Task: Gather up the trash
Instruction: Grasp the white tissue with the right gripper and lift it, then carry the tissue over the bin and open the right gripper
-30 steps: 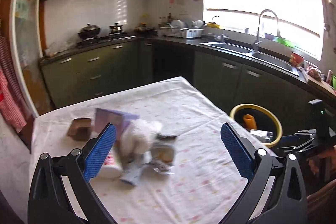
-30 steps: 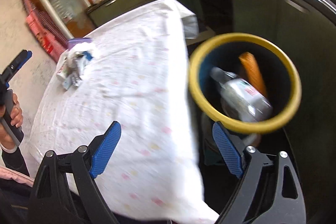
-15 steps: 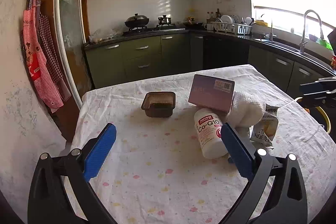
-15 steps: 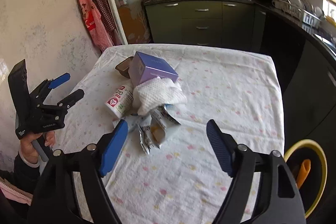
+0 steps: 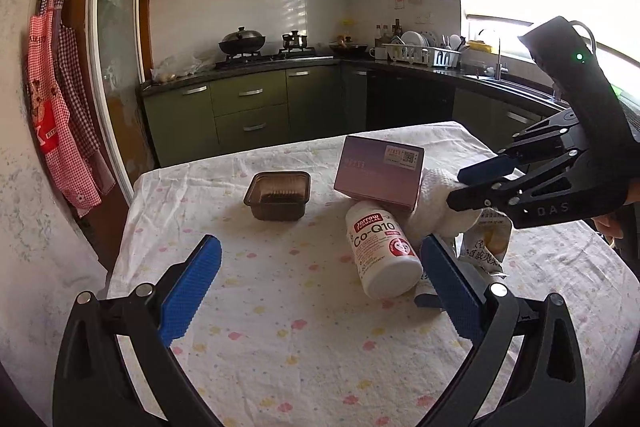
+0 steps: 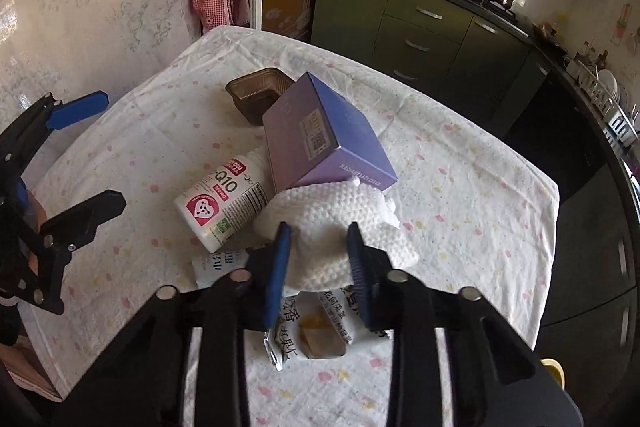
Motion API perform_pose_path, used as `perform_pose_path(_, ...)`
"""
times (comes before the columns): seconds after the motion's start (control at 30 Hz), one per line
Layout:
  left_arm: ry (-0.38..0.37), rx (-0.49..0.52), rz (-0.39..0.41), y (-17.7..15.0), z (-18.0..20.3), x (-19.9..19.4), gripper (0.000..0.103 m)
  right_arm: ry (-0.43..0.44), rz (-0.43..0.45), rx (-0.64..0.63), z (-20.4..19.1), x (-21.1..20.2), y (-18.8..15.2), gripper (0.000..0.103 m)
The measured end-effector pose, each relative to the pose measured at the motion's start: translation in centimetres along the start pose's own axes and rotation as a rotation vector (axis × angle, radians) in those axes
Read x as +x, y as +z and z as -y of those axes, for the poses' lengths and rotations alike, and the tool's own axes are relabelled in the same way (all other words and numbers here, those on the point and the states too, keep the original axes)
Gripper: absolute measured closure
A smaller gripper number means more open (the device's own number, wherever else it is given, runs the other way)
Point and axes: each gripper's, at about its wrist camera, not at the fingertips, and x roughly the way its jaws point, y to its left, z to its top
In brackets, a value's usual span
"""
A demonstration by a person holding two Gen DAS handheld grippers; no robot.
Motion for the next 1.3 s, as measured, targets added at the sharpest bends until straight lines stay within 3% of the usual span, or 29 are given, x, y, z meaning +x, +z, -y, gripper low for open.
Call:
perform_pose_path(0.03,-0.001,0.003,0.001,0.0,0.1,0.0,0.005,-0.012,0.002,0.000,0.0,0.0,0.0,0.095)
perform_pose_path(0.07,0.001,0.006,0.004,-0.1,0.2,-0.1,0.005,-0.014,0.011,0.007,0.1,-0.2,0.0,0.098)
perform_pose_path(0.5,-0.005,0.029,0.001,-0.4,0.6,0.0,0.005,0.112,0.155,0.094,0.8,-6.8,0.6,0.099)
perform_pose_path(0.7,-0.008,0.033,0.003,-0.5,0.8,-0.1,0.005,0.107,0.202,0.123,1.3,-8.7,1.0,0.099)
perform_pose_path(1.03,-0.008,0.053,-0.003,-0.6,1.1,-0.1,0.005,0.066,0.264,0.166,3.1,-12.2,0.1,0.099)
perform_pose_path(1.3,-0.003,0.056,0.009,-0.7,1.1,-0.3,0.005,-0.087,0.269,0.333,8.9,-16.4,-6.0,0.099)
